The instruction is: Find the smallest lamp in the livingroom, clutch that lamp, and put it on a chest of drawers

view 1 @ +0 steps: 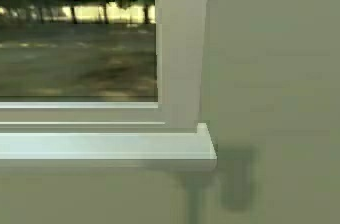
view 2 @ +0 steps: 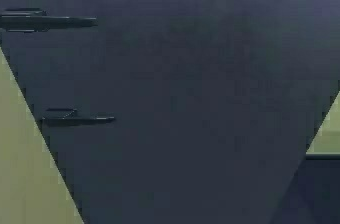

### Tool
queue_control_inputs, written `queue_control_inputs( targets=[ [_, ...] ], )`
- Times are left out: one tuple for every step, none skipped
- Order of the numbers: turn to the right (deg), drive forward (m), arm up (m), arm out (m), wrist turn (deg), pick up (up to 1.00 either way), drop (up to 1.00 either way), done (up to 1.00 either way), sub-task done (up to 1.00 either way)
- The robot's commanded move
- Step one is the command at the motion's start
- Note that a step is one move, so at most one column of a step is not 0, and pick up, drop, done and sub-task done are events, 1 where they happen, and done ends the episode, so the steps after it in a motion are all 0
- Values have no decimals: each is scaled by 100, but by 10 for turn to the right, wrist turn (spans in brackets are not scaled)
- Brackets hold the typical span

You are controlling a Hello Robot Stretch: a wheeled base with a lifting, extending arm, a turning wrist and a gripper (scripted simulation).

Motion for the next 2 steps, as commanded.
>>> queue_control_inputs(
  targets=[
    [-450, 0, 0, 0, 0, 0, 0, 0, 0],
    [-450, 0, 0, 0, 0, 0, 0, 0, 0]
  ],
)
